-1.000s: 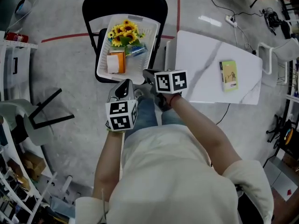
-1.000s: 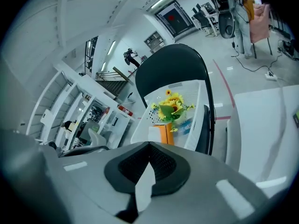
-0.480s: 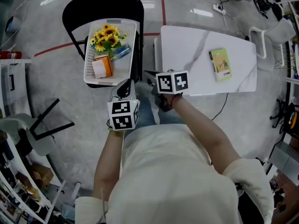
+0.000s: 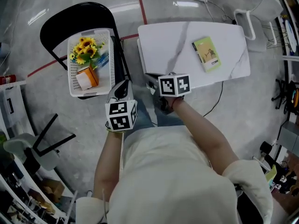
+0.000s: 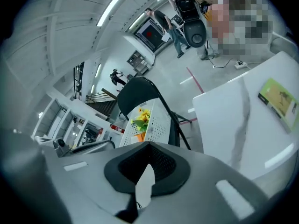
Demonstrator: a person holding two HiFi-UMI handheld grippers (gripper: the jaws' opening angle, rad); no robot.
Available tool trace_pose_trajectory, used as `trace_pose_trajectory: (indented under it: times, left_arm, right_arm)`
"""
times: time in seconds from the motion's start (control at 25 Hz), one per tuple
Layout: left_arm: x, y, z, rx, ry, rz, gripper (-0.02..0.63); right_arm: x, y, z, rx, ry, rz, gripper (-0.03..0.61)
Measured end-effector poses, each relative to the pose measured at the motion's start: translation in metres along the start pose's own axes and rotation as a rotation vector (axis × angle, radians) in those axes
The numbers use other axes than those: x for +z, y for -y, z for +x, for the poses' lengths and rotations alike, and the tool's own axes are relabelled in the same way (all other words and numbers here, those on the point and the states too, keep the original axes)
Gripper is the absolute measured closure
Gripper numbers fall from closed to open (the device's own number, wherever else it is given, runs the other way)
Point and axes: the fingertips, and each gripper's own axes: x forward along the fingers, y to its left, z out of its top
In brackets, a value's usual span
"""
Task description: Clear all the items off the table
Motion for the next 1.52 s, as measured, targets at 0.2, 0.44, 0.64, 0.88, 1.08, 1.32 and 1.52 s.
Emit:
trace_pose_trajectory:
  times: [0.2,0.44,0.64,0.88,1.08,1.32,1.52]
  left_arm:
    - [0.005,0.041,0.021,-0.043,-0.013,0.014,0.604]
    - [0.006,0.092,0.048,-0.085,-0.037,0.045,0.603]
    - [0.005,0.131,0.072,-0.113,-0.056,0.062,0.604]
    - [0.005,0.174,0.095,-0.139,-0.077,0.082,0.604]
    - [0.002,0.201,0.115,-0.149,-0.095,0.097,0.604]
    - [-0.008,0.227,0.144,-0.169,-0.131,0.072,0.604]
    - [-0.016,0.241,0.169,-0.177,-0.156,0.052,0.603]
  right_arm:
    - [0.004,0.038,-0.036,-0.048,0.031,-0.024,0.58]
    - [0.011,0.092,-0.081,-0.116,0.072,-0.033,0.58]
    - [0.019,0.138,-0.115,-0.153,0.102,-0.011,0.58]
    - [0.026,0.19,-0.149,-0.195,0.13,0.007,0.58]
    - [0.03,0.234,-0.17,-0.241,0.131,0.005,0.58]
    - [0.036,0.299,-0.193,-0.321,0.132,0.028,0.58]
    - [0.041,0.354,-0.207,-0.401,0.135,0.039,0.58]
